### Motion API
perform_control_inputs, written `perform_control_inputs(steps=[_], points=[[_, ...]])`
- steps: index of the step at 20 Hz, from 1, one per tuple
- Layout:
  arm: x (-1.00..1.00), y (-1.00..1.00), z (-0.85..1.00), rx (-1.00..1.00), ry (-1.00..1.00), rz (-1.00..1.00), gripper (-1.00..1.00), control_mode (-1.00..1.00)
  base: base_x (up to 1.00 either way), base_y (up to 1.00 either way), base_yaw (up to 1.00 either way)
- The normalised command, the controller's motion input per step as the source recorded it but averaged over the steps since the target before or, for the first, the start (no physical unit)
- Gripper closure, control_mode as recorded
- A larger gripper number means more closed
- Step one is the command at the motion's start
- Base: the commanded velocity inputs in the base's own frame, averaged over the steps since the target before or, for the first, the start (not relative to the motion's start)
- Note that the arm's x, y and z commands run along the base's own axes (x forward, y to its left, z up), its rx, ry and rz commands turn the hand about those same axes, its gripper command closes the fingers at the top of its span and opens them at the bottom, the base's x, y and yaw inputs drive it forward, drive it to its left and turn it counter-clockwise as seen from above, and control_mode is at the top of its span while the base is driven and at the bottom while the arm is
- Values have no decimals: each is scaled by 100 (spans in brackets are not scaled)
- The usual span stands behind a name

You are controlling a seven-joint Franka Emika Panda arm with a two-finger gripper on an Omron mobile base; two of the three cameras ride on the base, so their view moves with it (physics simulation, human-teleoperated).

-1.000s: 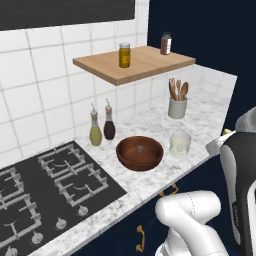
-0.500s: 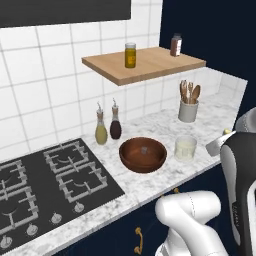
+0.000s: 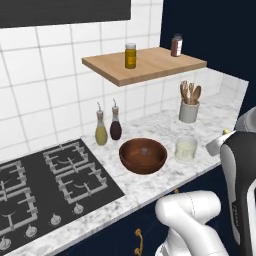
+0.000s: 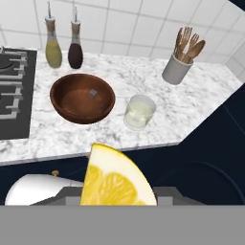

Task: Grab a lemon wedge from the fridge and one ice cube from the ice bowl, and put them in the glass of lemonade.

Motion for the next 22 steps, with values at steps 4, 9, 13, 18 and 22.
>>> perform_control_inputs(steps=[4,9,13,18,22], points=[[0,0,0,0,0,0,100,100,3,0,0],[70,0,-35,1,8,-1,100,-100,8,0,0],[95,-4,-65,4,6,-1,100,-100,0,0,0],[96,-25,-61,0,1,0,100,-100,0,0,0],[81,-58,-27,2,18,0,100,-100,0,0,0]])
